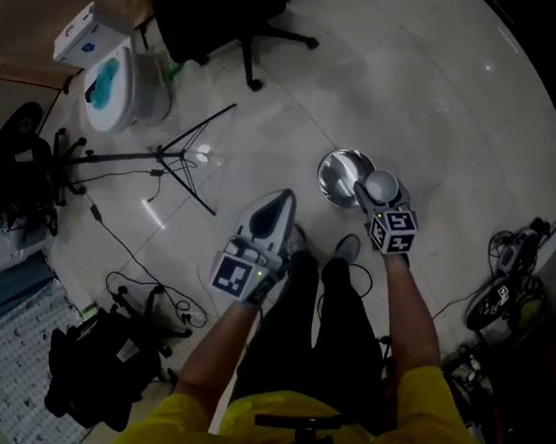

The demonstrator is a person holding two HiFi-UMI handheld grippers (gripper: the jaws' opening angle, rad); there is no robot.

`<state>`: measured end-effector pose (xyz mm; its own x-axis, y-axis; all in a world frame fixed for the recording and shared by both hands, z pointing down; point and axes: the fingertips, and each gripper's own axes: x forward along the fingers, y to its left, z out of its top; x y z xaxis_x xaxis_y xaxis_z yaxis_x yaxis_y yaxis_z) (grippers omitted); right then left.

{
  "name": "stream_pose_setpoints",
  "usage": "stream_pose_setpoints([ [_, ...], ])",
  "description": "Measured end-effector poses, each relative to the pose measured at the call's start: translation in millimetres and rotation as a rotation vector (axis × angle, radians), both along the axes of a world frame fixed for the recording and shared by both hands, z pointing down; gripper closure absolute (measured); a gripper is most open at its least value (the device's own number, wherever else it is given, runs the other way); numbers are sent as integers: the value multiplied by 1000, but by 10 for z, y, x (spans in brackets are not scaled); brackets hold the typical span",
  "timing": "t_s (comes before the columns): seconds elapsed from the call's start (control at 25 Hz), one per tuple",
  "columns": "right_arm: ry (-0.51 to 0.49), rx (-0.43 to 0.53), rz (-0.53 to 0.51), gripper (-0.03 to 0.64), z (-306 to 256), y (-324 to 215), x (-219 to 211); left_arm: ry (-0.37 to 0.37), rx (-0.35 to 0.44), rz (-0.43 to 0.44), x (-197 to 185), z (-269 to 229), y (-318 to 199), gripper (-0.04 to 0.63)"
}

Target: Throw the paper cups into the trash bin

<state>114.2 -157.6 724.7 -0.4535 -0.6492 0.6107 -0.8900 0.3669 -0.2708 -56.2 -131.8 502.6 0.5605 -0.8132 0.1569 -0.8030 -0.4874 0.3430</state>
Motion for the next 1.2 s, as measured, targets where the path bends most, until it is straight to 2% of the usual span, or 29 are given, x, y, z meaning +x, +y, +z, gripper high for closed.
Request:
stream_pose_setpoints([
  [0.08, 67, -159, -11, 265, 1251, 40, -90, 19, -31, 8, 30, 483, 29, 603],
  [0.16, 135, -286, -44, 264, 2165, 152, -183, 18, -56, 21, 41, 871, 90, 603],
  [0.24, 198, -352, -87, 262, 2692, 256, -241, 14, -82, 34, 35, 1157, 174, 603],
  [0.36, 230, -410, -73, 261, 3104, 377, -226, 22, -115, 42, 8, 1381, 268, 603],
  [0.52, 253, -428, -60, 250, 3271, 473, -187, 11, -139, 52, -66, 1481, 317, 603],
  [0.6, 233, -408, -76, 174, 3195, 428, -275, -1, -149, 53, -115, 1531, 308, 603],
  [0.64, 229, -406, -85, 171, 3191, 433, -302, -8, -156, 53, -137, 1555, 301, 603],
  [0.8, 257, -452, -56, 172, 3376, 552, -148, -14, -162, 41, -183, 1592, 240, 602],
  [1.04, 265, -373, -37, 201, 3183, 401, -57, -28, -177, 25, -180, 1641, 256, 603],
  [1.08, 270, -355, -37, 239, 3107, 356, -57, -31, -175, 22, -175, 1633, 252, 603],
  [1.2, 267, -290, -21, 239, 2811, 238, -33, -37, -179, 19, -153, 1593, 241, 603],
])
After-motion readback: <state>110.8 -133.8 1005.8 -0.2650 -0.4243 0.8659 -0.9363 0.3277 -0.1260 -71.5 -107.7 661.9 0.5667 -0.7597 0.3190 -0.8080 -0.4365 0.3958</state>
